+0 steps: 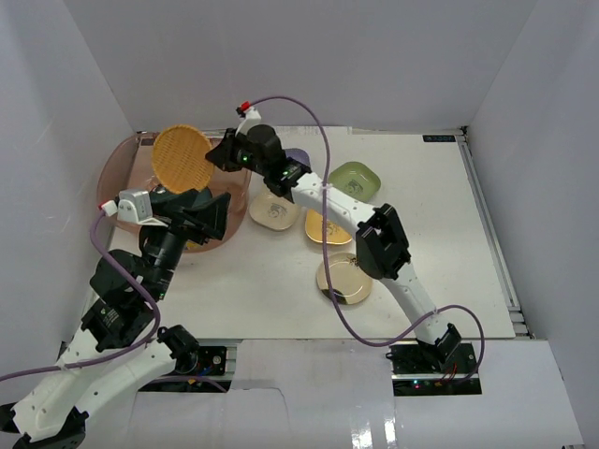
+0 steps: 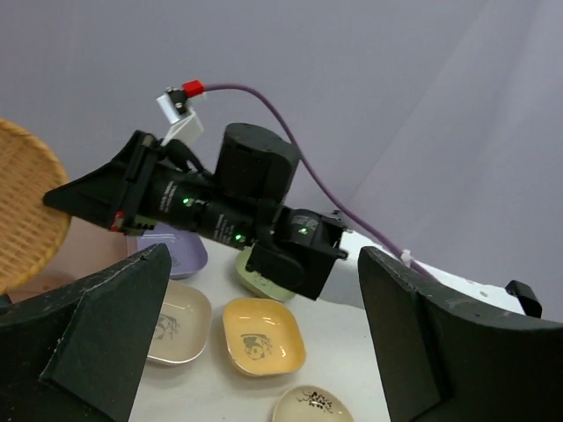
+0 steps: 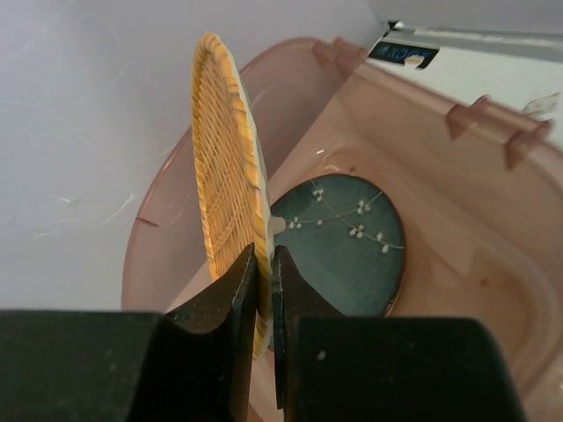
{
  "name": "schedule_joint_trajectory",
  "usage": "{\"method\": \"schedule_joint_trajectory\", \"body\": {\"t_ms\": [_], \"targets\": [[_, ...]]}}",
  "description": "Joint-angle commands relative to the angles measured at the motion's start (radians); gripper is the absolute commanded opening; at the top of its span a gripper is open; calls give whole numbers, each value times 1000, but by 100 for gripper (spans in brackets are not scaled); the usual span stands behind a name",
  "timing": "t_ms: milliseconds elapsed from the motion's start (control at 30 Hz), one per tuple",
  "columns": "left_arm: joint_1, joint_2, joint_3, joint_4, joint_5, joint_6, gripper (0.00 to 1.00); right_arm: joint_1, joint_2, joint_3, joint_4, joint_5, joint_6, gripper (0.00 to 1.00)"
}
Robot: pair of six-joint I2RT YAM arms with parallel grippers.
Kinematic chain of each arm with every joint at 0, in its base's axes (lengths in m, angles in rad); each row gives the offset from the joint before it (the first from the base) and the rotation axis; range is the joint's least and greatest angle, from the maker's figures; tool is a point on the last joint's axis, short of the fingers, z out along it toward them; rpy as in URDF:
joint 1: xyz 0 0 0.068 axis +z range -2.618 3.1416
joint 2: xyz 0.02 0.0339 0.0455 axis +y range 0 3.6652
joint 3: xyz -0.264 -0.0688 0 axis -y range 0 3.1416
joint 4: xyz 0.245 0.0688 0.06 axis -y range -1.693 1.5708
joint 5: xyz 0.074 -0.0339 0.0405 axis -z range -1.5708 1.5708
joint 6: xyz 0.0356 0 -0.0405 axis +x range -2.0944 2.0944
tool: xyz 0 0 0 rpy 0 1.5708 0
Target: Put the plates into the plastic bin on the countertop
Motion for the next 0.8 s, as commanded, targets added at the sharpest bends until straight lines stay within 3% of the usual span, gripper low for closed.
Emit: {"method": "schedule_joint_trajectory", "body": {"t_ms": [0,400,500,533,567,633,767], "targets": [[3,16,-25,5,-24,18,98,22,59,120,57,70,-15,8],[10,49,-21,-16,-4,-20,98,120,166,116,149,190,-38,9],[10,56,-7,-53,-27,-41,98,134,173,99,157,222,-35,25],[9,62,1,-65,-32,-46,98,134,171,87,158,225,-30,37],[10,68,14,-77,-35,-52,98,135,168,82,155,225,-26,43],[9,96,31,-119,-35,-78,98,135,153,53,151,233,-26,51],[9,134,59,-173,-26,-120,98,135,58,-24,175,252,-61,56]]}}
